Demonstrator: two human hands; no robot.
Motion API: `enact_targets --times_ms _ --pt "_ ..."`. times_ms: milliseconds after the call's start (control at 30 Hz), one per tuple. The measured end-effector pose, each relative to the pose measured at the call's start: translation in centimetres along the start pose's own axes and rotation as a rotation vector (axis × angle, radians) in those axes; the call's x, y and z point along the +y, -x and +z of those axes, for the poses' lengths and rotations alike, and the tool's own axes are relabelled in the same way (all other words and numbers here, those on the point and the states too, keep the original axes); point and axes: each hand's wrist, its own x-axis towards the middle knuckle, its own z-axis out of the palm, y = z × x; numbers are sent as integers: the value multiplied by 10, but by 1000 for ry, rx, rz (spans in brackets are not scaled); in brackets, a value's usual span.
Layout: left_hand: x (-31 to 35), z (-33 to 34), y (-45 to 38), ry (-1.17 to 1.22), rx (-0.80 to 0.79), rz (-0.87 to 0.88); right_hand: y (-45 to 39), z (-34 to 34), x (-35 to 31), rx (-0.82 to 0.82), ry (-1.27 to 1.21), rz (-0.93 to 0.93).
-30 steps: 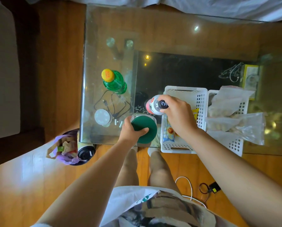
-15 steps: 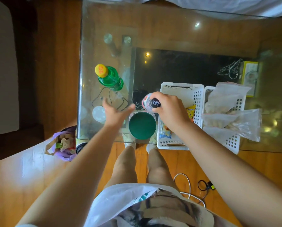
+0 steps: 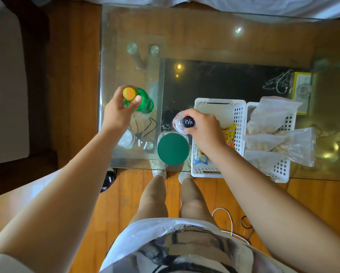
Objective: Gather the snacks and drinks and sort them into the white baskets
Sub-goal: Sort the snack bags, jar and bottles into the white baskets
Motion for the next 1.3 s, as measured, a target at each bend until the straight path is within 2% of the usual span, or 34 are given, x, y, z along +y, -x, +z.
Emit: enact_targets --times_ms 133,267,667,733,833,900,1000,1067,1133,1233,1300 --pt "-2 15 26 -45 -152 20 2 2 -1 25 -12 6" --pt "-2 31 47 -90 -240 46 2 1 -3 39 -10 0" --pt "4 34 51 -138 -314 72 2 3 -3 65 -17 -1" --pt "-2 34 49 -122 -326 56 3 6 -1 69 -81 19" --pt "-19 37 50 -59 -320 -29 13 18 5 138 -327 133" --pt "-35 45 54 -77 -305 -153 24 33 12 134 -390 262" --pt "-55 63 63 -166 -392 -345 35 54 21 -114 -459 494" --pt "-61 73 67 -162 -437 -400 37 61 22 -185 -496 544" --pt "-63 78 68 -133 -411 -435 35 60 19 -83 -496 500" --pt "-62 79 66 -70 -391 -504 23 46 10 157 -505 304" --pt "-61 79 65 -53 -389 -515 12 36 6 172 -465 195"
